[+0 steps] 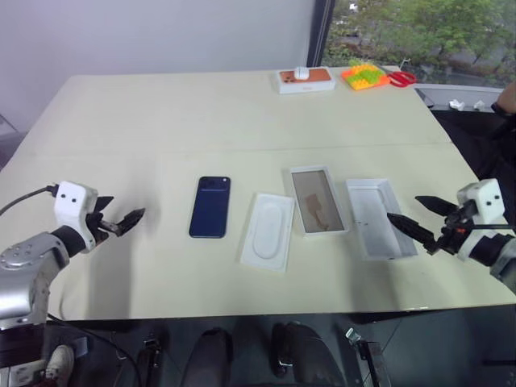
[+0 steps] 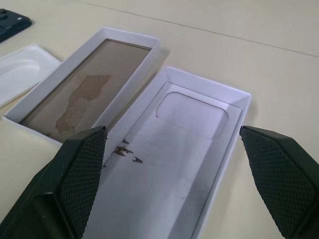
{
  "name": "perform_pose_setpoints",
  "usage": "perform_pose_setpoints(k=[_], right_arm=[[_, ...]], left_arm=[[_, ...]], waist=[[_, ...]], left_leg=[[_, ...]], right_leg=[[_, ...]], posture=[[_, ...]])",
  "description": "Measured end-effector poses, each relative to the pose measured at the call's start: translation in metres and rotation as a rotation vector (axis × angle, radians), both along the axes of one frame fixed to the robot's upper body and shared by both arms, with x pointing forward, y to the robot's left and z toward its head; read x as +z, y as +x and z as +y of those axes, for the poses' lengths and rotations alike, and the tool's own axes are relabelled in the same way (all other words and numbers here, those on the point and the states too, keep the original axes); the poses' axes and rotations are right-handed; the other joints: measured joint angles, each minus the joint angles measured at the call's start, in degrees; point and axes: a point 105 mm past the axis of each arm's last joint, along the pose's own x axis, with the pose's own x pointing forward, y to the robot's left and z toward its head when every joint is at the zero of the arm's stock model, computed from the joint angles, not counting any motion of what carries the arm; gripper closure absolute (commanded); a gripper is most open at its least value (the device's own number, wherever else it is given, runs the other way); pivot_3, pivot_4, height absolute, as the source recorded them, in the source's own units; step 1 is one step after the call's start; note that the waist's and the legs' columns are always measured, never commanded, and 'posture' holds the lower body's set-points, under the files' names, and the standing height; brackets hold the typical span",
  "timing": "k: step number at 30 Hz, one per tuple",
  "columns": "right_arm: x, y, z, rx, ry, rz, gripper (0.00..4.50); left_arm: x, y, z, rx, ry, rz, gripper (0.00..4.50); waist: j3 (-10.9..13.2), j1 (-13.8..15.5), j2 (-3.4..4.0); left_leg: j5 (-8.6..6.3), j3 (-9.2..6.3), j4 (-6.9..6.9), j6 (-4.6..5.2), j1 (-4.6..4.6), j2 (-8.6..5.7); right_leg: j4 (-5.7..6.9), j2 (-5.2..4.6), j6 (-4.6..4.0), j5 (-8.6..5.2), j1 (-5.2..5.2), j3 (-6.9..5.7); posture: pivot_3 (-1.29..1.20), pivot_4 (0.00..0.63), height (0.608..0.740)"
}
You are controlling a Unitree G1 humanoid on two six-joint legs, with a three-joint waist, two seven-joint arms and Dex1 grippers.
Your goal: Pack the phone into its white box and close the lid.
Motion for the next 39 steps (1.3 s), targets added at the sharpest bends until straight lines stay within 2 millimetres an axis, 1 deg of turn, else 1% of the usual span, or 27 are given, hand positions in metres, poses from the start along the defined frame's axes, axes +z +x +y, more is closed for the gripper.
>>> perform_pose_setpoints(k=[6,11,16,20,22,25,28,30,33,35,37,39], right_arm=[[0.003,0.003,0.003,0.016,-0.007,-0.016,0.05],[0.002,0.008,0.012,0.042,-0.004,-0.023,0.05],[-0.004,0.009,0.018,0.050,0.007,-0.008,0.05],[-0.013,0.012,0.029,0.060,0.005,0.004,0.05],[-0.009,0.014,0.038,0.080,0.005,-0.016,0.05],[0.003,0.015,0.051,0.109,0.006,-0.062,0.05],[0.007,0.013,0.077,0.189,-0.002,-0.086,0.05],[0.008,0.011,0.091,0.229,0.007,-0.092,0.05],[0.008,0.011,0.095,0.229,0.004,-0.087,0.05],[0.009,0.011,0.104,0.255,-0.001,-0.087,0.05],[0.005,0.008,0.122,0.310,0.001,-0.081,0.05],[-0.003,0.006,0.135,0.346,0.003,-0.060,0.05]], left_arm=[[-0.002,-0.001,0.001,0.008,-0.002,0.005,0.00],[-0.001,0.001,-0.001,0.012,-0.013,-0.006,0.00],[0.002,0.004,-0.002,0.007,-0.014,-0.023,0.00],[0.003,0.011,-0.010,0.012,-0.066,-0.055,0.00],[0.002,0.014,-0.016,0.012,-0.104,-0.051,0.00],[0.009,0.021,-0.028,-0.007,-0.142,-0.050,0.00],[0.012,0.027,-0.049,-0.082,-0.130,-0.032,0.00],[0.008,0.028,-0.055,-0.107,-0.130,-0.010,0.00],[0.004,0.027,-0.058,-0.120,-0.143,0.023,0.00],[0.005,0.025,-0.066,-0.169,-0.178,0.067,0.00],[0.014,0.028,-0.089,-0.274,-0.199,0.138,0.00],[0.026,0.028,-0.112,-0.369,-0.172,0.203,0.00]], waist=[[0.00,0.07,0.00],[-0.01,0.06,0.00],[-0.01,0.13,0.00],[-0.02,0.03,0.02],[-0.03,0.01,0.02],[-0.03,0.16,0.01],[-0.06,0.09,0.01],[-0.06,-0.12,0.00],[-0.06,-0.07,0.00],[-0.06,-0.05,0.00],[-0.07,0.17,-0.03],[-0.08,0.27,-0.04]], left_leg=[[0.00,0.00,0.01,0.00,-0.01,-0.01],[0.00,0.00,0.01,0.00,0.00,0.00],[0.00,0.01,0.02,0.00,-0.01,0.00],[0.00,0.01,0.04,0.00,-0.01,0.00],[0.00,0.00,0.05,0.00,-0.02,0.02],[0.00,0.00,0.06,-0.01,-0.02,0.02],[0.01,0.00,0.09,-0.03,-0.03,0.00],[0.01,0.00,0.10,-0.03,-0.01,0.01],[0.01,0.00,0.10,-0.02,-0.01,0.02],[0.01,0.00,0.10,-0.02,-0.02,0.01],[0.01,-0.04,0.12,-0.02,-0.05,-0.10],[0.01,-0.06,0.11,-0.03,-0.08,-0.24]], right_leg=[[0.00,-0.02,0.00,0.00,0.00,0.00],[0.01,0.00,0.00,0.00,0.00,0.00],[0.01,-0.02,0.00,0.00,0.00,0.00],[0.01,-0.02,0.00,0.00,0.00,0.01],[0.03,0.00,0.00,0.00,0.00,0.00],[0.05,0.00,0.00,0.00,0.00,-0.01],[0.05,-0.01,0.00,0.00,0.00,0.00],[0.06,0.00,0.00,0.00,0.00,0.03],[0.06,0.02,0.00,0.00,0.00,0.02],[0.06,0.02,0.00,0.00,0.00,0.02],[0.06,0.04,0.00,0.00,0.00,-0.04],[0.06,-0.01,0.02,-0.01,0.00,-0.05]], posture=[[0.00,0.150,0.740],[0.00,0.150,0.740],[0.00,0.150,0.740],[0.00,0.150,0.740],[0.00,0.150,0.740],[0.00,0.150,0.740],[0.00,0.150,0.740],[0.00,0.150,0.740],[0.00,0.150,0.740],[0.00,0.150,0.740],[0.00,0.150,0.740],[0.00,0.150,0.740]])
